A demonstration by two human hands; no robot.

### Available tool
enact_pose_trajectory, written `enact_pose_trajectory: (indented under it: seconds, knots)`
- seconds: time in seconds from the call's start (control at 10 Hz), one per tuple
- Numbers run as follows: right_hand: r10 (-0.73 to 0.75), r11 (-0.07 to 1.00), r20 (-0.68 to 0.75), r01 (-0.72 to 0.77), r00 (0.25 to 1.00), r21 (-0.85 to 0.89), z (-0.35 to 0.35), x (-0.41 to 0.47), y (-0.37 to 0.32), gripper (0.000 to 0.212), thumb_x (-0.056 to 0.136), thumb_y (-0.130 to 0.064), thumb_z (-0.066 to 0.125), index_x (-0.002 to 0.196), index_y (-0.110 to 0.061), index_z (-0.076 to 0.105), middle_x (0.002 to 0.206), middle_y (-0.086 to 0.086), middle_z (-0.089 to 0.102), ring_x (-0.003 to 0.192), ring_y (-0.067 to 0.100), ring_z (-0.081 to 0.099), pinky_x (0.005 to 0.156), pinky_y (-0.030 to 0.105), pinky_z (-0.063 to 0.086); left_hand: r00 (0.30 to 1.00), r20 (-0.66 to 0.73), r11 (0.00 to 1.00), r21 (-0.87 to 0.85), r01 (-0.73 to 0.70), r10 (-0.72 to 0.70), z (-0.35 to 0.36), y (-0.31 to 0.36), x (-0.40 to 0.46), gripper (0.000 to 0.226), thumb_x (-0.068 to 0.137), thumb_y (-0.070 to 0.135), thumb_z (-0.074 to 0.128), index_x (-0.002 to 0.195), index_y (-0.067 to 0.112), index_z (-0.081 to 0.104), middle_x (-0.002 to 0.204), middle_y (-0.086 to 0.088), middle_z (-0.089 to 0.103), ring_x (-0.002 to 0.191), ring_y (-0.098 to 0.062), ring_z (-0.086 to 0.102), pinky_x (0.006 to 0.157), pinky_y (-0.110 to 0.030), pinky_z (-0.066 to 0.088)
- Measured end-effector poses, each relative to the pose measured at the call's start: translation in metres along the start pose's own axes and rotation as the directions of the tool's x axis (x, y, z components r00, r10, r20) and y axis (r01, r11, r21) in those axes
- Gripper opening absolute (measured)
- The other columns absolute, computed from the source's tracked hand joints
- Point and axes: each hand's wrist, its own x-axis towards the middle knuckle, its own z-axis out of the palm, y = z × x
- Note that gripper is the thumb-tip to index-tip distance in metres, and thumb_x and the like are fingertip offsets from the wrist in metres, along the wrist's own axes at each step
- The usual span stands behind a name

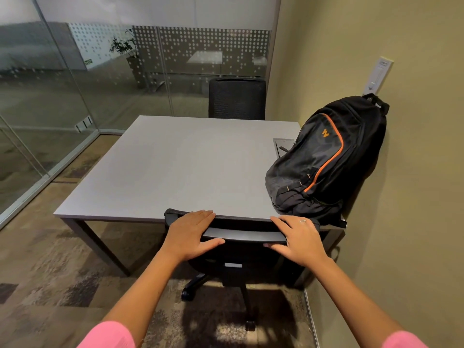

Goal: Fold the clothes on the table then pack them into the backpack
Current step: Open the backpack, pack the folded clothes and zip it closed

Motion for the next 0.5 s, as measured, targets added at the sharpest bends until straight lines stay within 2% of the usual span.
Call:
enact_pose_trajectory:
  seconds: [0.1,0.2,0.3,0.4,0.5]
  knots:
    - [-0.006,0.999,0.022,0.005,1.0,0.048,-0.005,-0.003,0.002,0.078,0.081,-0.079,0.038,0.128,-0.021,0.059,0.12,-0.003,0.063,0.108,0.018,0.059,0.092,0.039,0.046,0.997,0.047,0.998,-0.039,0.058,-0.056,-0.004,0.004,0.0,0.088,0.082,0.083,0.015,0.138,0.026,0.051,0.141,0.009,0.051,0.133,-0.01,0.045,0.11,-0.032,0.033]
    - [0.008,0.994,0.044,-0.013,0.999,0.109,-0.015,-0.005,-0.002,0.077,0.089,-0.073,0.02,0.134,-0.018,0.05,0.13,-0.004,0.056,0.118,0.017,0.053,0.1,0.036,0.038,0.992,0.055,0.992,-0.041,0.119,-0.116,-0.008,0.013,0.0,0.095,0.08,0.082,0.0,0.144,0.026,0.043,0.148,0.009,0.043,0.139,-0.008,0.034,0.114,-0.031,0.025]
    - [0.093,0.985,0.042,-0.098,0.995,0.14,-0.014,-0.004,-0.005,0.07,0.094,-0.064,0.017,0.138,-0.016,0.041,0.135,-0.002,0.05,0.124,0.018,0.047,0.103,0.036,0.034,0.987,0.095,0.99,-0.035,0.135,-0.131,-0.01,0.017,0.002,0.1,0.079,0.08,-0.01,0.15,0.023,0.03,0.156,0.007,0.029,0.145,-0.01,0.021,0.118,-0.032,0.015]
    - [0.22,0.957,0.022,-0.22,0.975,0.19,-0.007,0.001,-0.004,0.076,0.093,-0.061,0.015,0.151,-0.012,0.019,0.158,0.005,0.021,0.146,0.022,0.016,0.117,0.042,0.017,0.981,0.133,0.99,-0.014,0.142,-0.139,-0.014,0.015,0.006,0.099,0.078,0.075,-0.017,0.154,0.017,0.007,0.161,0.003,-0.001,0.148,-0.015,-0.003,0.118,-0.034,-0.004]
    - [0.26,0.949,-0.009,-0.254,0.966,0.186,-0.005,0.005,-0.002,0.08,0.091,-0.062,0.01,0.153,-0.011,0.009,0.161,0.003,0.002,0.148,0.02,-0.003,0.119,0.042,0.005,0.981,0.103,0.986,0.019,0.166,-0.167,-0.019,0.016,0.012,0.095,0.079,0.074,-0.017,0.153,0.016,-0.004,0.159,0.001,-0.015,0.147,-0.017,-0.016,0.116,-0.034,-0.012]
